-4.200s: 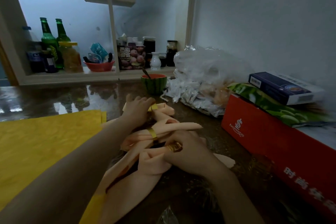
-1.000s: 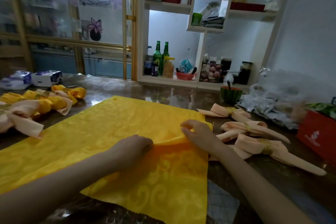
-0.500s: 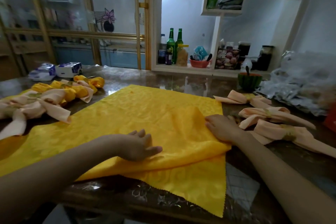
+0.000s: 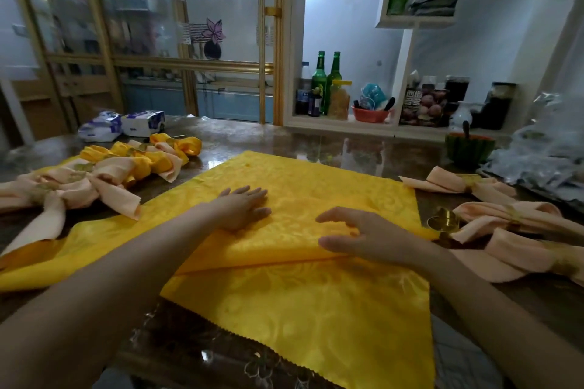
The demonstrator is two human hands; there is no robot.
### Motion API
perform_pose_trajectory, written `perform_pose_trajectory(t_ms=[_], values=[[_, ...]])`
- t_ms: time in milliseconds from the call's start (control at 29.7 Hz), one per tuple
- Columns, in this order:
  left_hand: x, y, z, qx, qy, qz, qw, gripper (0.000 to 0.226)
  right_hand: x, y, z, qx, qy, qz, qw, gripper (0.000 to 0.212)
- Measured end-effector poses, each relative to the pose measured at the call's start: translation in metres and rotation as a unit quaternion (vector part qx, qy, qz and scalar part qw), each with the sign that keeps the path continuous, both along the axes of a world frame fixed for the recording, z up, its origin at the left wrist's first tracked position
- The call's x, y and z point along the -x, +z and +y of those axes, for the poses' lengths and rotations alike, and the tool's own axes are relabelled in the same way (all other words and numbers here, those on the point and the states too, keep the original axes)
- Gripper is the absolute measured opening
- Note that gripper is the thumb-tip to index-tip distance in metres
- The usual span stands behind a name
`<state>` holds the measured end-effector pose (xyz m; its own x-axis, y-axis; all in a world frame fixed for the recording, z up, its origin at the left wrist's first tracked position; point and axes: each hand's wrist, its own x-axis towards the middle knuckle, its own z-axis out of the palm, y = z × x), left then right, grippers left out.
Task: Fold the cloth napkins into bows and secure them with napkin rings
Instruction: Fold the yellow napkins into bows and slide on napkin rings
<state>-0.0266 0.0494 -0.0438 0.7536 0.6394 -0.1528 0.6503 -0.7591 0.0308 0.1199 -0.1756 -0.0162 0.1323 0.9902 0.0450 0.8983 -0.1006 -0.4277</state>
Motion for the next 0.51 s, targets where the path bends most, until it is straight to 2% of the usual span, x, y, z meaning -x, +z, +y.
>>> perform_pose_trajectory(t_ms=[67, 169, 202, 270, 371, 506], values=[[-0.003, 0.001, 0.01, -0.062, 0.009, -0.014, 0.998, 0.064, 0.009, -0.015, 0.0, 0.035, 0.019, -0.046, 0.998, 0.051], [-0.002, 0.005, 0.005, -0.135, 0.034, -0.101, 0.985, 0.054, 0.009, -0.032, 0.001, -0.014, 0.006, -0.058, 0.998, 0.041], [0.002, 0.009, -0.004, -0.116, 0.038, -0.146, 0.982, 0.05, 0.007, -0.033, 0.001, -0.033, -0.003, -0.073, 0.997, 0.037], [0.016, 0.016, -0.029, -0.022, 0.009, -0.198, 0.98, 0.047, 0.003, -0.032, 0.001, -0.055, -0.022, -0.143, 0.988, 0.033], [0.05, 0.018, -0.071, 0.07, -0.062, -0.14, 0.986, 0.051, 0.001, -0.027, 0.007, -0.087, -0.051, -0.244, 0.964, 0.025], [0.089, 0.016, -0.086, 0.038, -0.049, -0.057, 0.996, 0.057, 0.01, -0.01, 0.004, -0.092, -0.037, -0.283, 0.954, 0.024]])
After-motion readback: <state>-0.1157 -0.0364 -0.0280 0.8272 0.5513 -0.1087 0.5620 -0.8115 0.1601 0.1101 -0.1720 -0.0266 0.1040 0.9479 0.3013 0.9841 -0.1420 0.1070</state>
